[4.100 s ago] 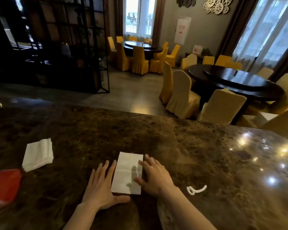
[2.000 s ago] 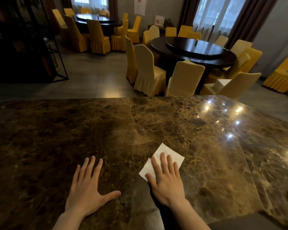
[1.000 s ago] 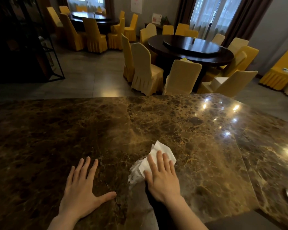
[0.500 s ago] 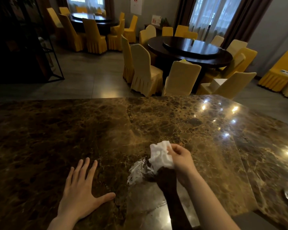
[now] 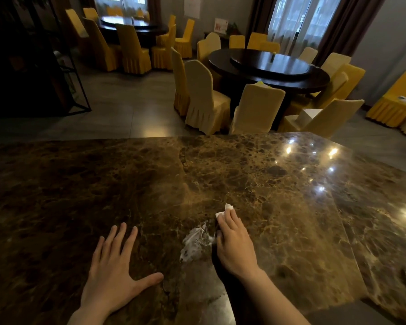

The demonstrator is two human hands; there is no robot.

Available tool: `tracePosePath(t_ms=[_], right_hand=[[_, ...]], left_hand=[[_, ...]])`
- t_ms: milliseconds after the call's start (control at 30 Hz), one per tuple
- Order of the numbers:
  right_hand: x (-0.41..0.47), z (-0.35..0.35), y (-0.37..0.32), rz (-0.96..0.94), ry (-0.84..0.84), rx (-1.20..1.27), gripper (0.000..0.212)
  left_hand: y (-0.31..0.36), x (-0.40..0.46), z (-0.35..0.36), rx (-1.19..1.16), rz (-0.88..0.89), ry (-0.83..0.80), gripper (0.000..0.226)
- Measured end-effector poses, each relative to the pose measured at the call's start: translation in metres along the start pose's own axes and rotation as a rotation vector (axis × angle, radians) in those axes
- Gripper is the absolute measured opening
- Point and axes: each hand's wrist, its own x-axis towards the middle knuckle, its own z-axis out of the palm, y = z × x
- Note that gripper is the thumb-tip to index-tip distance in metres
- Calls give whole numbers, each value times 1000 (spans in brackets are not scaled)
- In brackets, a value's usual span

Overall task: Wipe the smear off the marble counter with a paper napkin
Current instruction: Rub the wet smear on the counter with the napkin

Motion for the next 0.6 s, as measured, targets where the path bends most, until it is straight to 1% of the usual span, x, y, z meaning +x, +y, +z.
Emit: tracePosePath(t_ms=[100,200,300,400,467,533,600], right_hand=[[-2,-6,4,-55,-128,-120,64],[2,-17,9,-76,-178,-184,68],[8,-23,22,-101,-137,-203,69],[18,-22,34,-5,-47,-134,61],[20,-17,29,7,8,-55,56],[12,-9,13,-107,7,20,56],[-3,2,1,-259,-28,30,61]], left_hand=[[0,-1,0,8,3,1,140],[0,1,0,10,0,0,140],[-1,0,-1,4,1,-5,140],[0,1,-1,11,-1,-15,140],[0,0,-1,8,0,-20,141],[0,1,-1,21,-4,-17,142],[0,-1,-2,39,-3,-26,142]])
